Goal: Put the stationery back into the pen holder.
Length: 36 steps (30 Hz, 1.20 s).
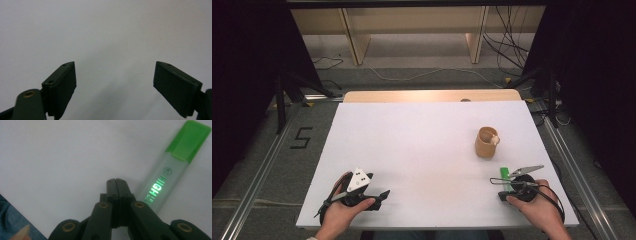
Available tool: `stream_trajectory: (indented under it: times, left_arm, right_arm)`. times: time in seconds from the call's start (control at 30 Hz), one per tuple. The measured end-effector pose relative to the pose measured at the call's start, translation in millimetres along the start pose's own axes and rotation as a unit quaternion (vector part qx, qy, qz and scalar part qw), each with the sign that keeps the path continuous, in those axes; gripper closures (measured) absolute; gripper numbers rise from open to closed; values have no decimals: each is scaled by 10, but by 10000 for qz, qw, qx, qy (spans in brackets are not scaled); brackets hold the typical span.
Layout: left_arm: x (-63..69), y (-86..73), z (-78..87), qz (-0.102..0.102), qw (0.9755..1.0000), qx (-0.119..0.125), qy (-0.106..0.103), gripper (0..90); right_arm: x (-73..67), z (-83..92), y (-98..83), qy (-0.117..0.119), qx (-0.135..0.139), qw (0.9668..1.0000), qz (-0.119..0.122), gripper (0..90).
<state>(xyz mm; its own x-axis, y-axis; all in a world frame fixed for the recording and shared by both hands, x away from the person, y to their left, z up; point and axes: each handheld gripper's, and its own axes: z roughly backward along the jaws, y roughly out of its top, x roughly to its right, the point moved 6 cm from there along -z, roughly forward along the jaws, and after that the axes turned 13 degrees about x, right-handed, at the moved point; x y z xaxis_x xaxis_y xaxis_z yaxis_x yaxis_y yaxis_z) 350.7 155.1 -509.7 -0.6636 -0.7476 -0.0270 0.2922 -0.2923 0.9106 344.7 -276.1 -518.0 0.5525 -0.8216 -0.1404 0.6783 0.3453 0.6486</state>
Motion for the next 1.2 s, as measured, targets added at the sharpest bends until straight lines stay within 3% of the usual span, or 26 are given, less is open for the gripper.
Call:
stream_trajectory:
  times: [0.27, 0.9, 1.2]
  left_arm:
    - [-5, 0, 2, -9, 10000, 1, 1, 184]
    - [0, 0, 0, 3, 10000, -1, -5, 185]
    - [4, 3, -7, 23, 10000, 20, 8, 184]
  right_arm:
    - [76, 60, -37, -34, -125, 9999, -35, 900]
    - [85, 69, -39, -83, -193, 9997, -97, 900]
    - [59, 99, 70, -96, 12, 9999, -111, 829]
